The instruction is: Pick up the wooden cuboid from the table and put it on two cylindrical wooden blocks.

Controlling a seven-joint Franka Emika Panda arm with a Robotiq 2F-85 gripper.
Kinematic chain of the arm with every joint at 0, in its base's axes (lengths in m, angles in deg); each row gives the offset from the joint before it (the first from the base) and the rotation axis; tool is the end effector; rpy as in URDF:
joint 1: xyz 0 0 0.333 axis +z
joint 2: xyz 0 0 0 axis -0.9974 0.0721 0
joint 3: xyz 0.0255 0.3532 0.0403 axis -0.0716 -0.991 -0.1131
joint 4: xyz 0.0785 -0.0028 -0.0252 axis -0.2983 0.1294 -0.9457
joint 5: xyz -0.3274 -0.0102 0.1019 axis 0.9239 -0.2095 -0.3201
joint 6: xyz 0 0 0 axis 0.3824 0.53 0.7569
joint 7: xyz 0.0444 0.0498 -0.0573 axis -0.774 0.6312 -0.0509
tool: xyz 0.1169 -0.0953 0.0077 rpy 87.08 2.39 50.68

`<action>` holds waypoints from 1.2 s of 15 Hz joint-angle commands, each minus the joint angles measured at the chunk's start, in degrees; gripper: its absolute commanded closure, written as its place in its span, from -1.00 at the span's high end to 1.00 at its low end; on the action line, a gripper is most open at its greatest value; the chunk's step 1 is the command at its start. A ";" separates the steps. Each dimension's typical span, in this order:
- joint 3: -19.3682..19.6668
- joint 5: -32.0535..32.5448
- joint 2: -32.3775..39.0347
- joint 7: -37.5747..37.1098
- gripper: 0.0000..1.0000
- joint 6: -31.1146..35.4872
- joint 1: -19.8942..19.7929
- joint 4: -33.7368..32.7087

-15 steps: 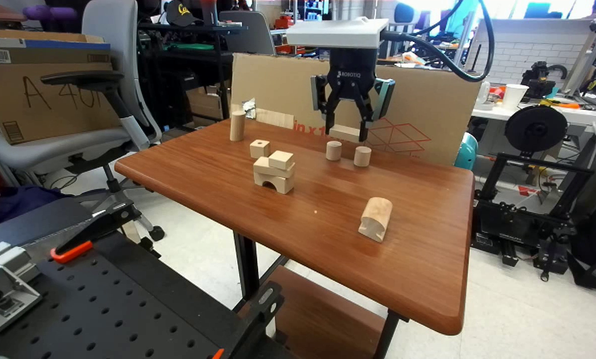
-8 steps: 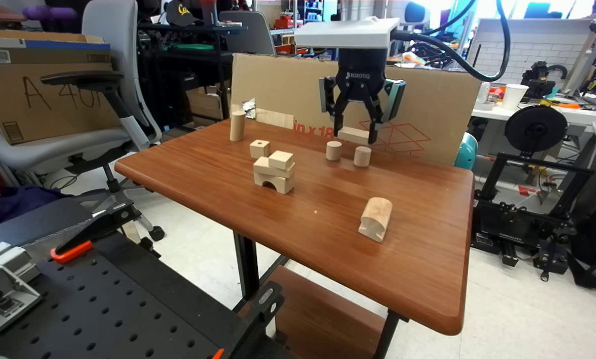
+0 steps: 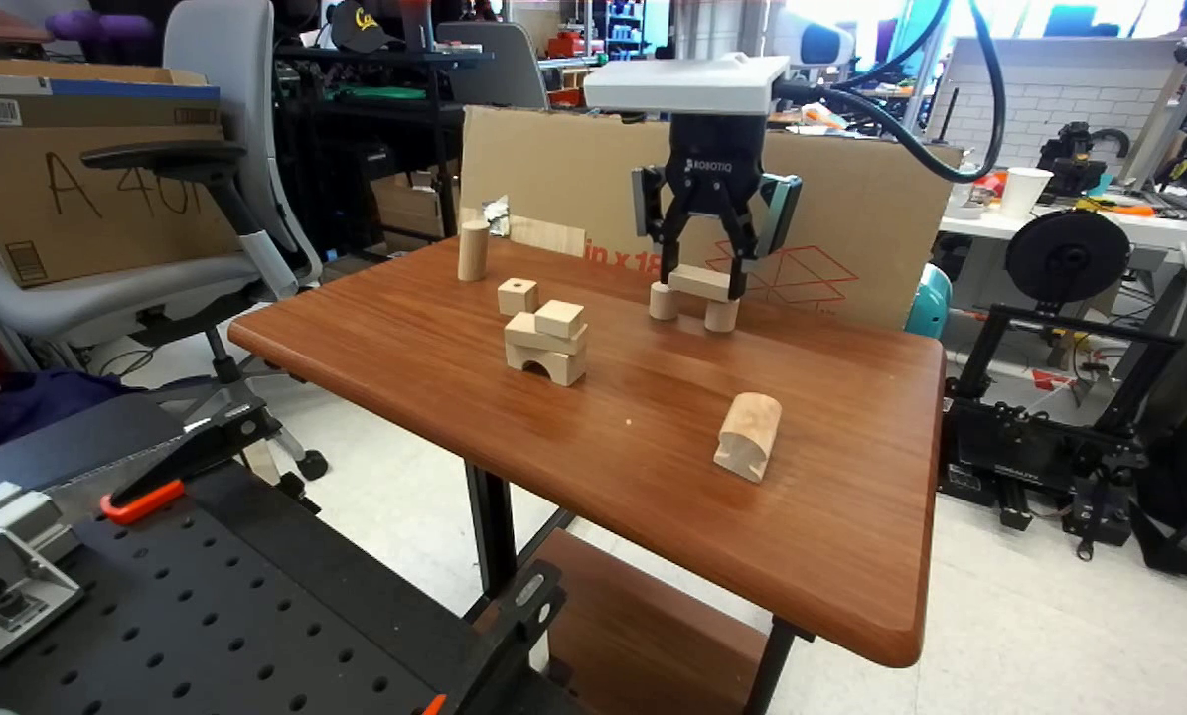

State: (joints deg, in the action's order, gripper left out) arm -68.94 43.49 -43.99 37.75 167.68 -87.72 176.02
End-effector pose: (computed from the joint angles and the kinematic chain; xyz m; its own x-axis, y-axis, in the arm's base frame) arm 0.6625 -0.0565 0.2213 0.9982 -0.0494 -0.0334 -0.0469 -0.9962 0.0731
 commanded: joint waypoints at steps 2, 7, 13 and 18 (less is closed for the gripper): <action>-0.30 -0.42 0.93 -0.52 -0.13 -0.96 0.01 -1.93; -0.41 -0.23 1.04 -0.72 -0.13 -0.94 0.38 -2.06; -0.13 -0.01 1.39 -1.45 0.84 -1.22 0.81 -2.48; -0.11 -0.09 0.97 -1.86 1.00 -1.04 0.64 -2.40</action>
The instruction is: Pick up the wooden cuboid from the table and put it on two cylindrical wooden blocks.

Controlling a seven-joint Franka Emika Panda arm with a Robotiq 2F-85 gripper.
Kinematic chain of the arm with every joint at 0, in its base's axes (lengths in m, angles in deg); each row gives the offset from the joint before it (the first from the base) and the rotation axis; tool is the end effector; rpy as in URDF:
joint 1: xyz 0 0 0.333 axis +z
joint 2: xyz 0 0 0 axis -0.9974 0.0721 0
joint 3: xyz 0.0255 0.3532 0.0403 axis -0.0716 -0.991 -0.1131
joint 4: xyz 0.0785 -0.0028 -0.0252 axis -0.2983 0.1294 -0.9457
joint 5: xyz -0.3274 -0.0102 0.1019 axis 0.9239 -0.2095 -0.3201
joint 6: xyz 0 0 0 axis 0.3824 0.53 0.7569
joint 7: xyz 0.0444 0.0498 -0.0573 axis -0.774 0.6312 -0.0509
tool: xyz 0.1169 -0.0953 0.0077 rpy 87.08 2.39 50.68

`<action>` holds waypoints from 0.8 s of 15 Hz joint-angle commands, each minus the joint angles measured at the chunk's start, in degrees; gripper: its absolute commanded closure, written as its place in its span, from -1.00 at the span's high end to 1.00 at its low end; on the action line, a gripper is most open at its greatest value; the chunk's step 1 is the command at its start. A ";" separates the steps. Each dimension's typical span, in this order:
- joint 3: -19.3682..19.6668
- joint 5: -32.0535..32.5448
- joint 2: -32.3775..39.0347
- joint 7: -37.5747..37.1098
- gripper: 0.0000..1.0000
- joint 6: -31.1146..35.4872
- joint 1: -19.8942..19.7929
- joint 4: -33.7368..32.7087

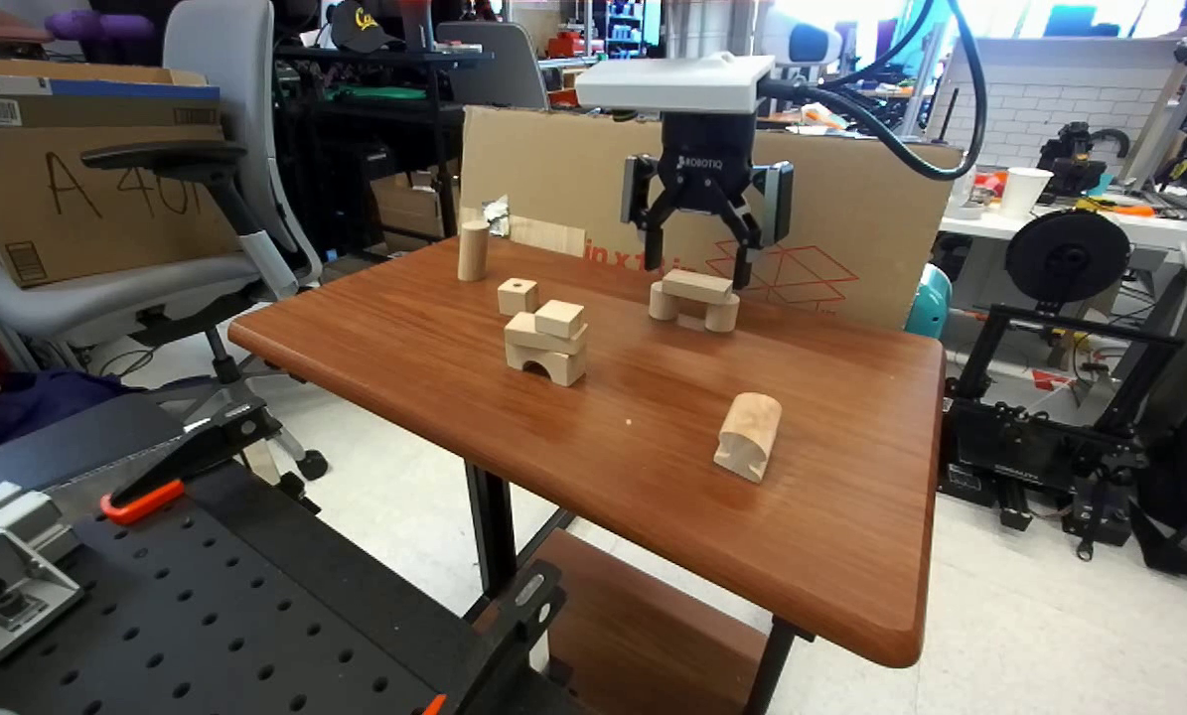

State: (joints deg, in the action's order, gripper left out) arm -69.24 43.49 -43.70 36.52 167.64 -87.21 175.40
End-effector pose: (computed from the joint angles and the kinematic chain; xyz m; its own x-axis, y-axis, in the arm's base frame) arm 0.6661 -0.0476 0.2218 0.9980 -0.0575 -0.0269 -0.0555 -0.9960 0.0707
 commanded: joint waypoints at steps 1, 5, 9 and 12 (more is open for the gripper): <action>-0.01 -0.30 0.10 -0.30 1.00 -1.13 -0.03 -1.35; -1.09 -1.23 -5.40 0.78 1.00 -0.55 -0.34 2.45; -0.85 -0.37 -5.20 0.29 1.00 -0.38 0.10 0.80; -1.05 -0.38 -8.01 0.43 1.00 -1.46 0.13 1.82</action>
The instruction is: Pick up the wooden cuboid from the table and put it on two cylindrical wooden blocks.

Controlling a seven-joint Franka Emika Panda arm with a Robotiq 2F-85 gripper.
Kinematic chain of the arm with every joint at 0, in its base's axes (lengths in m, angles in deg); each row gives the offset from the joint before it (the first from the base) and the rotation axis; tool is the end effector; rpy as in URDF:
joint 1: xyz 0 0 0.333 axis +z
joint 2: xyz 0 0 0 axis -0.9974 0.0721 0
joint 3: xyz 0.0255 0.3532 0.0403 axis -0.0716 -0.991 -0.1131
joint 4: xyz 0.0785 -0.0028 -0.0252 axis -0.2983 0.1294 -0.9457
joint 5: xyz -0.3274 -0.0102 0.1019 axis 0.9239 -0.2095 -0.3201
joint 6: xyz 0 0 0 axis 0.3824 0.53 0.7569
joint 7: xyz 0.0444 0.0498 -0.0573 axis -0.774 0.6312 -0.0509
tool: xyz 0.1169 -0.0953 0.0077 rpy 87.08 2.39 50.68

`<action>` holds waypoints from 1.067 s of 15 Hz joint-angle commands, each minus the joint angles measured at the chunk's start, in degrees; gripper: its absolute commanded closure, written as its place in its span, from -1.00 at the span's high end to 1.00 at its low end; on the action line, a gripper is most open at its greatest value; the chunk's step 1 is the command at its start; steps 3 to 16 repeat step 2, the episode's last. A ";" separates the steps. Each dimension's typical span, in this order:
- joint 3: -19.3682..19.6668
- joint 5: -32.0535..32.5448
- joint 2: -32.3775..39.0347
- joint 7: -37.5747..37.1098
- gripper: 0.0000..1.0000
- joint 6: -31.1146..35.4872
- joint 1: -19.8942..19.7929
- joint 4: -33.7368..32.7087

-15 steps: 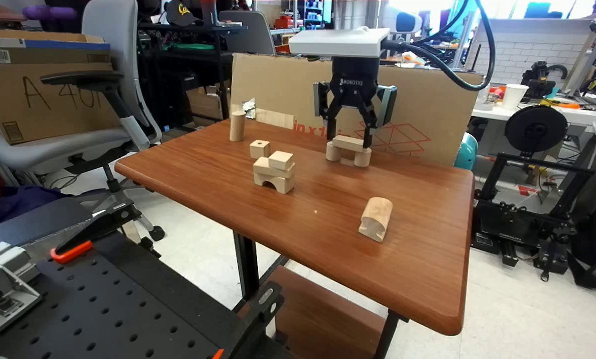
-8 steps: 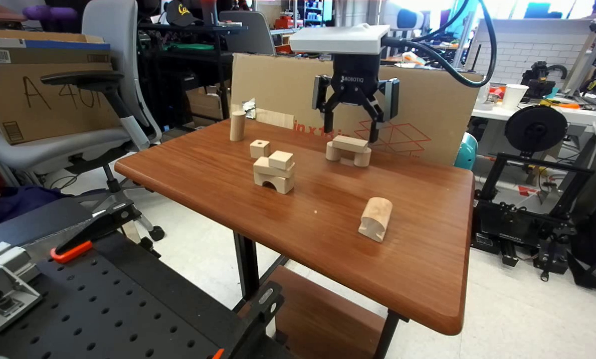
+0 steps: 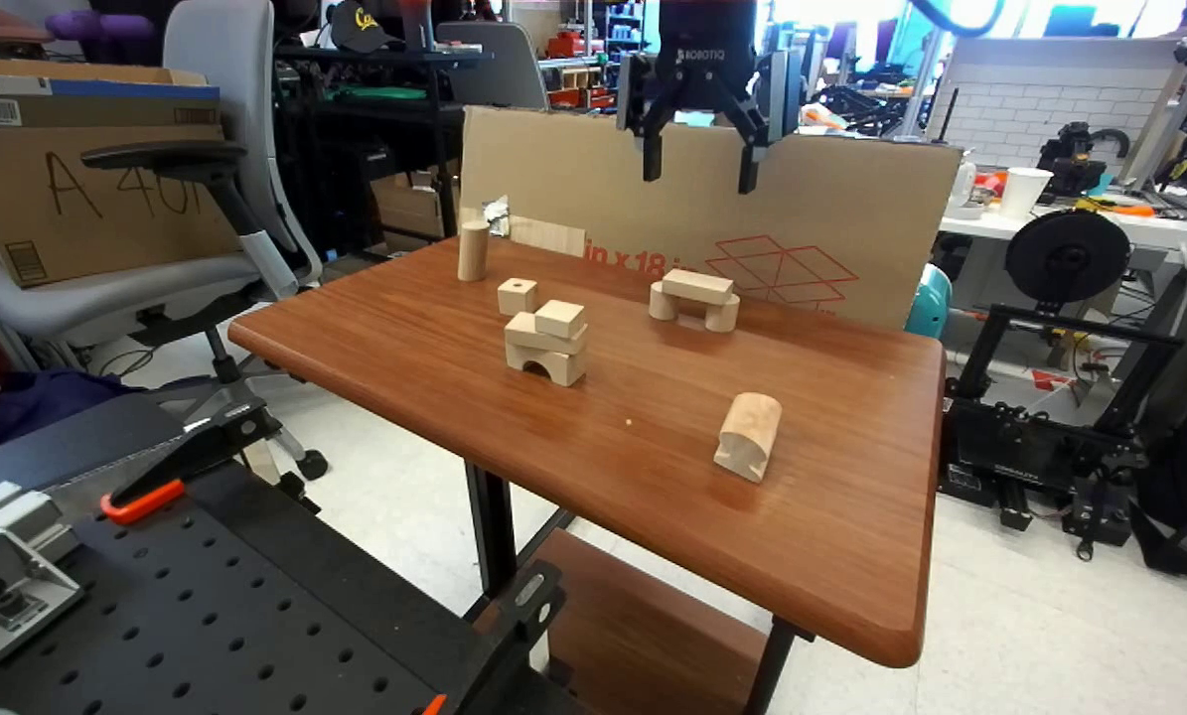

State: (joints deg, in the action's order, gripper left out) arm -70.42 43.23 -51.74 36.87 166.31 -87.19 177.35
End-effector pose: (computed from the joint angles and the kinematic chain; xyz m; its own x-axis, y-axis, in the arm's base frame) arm 0.6629 -0.0352 0.2995 0.9977 -0.0399 0.0556 -0.0428 -0.9977 0.0522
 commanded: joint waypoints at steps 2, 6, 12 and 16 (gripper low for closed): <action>0.13 -0.11 -0.15 0.10 1.00 -0.14 0.10 0.35; 0.13 -0.11 -0.15 0.10 1.00 -0.14 0.10 0.35; 0.13 -0.11 -0.15 0.10 1.00 -0.14 0.10 0.35; 0.13 -0.11 -0.15 0.10 1.00 -0.14 0.10 0.35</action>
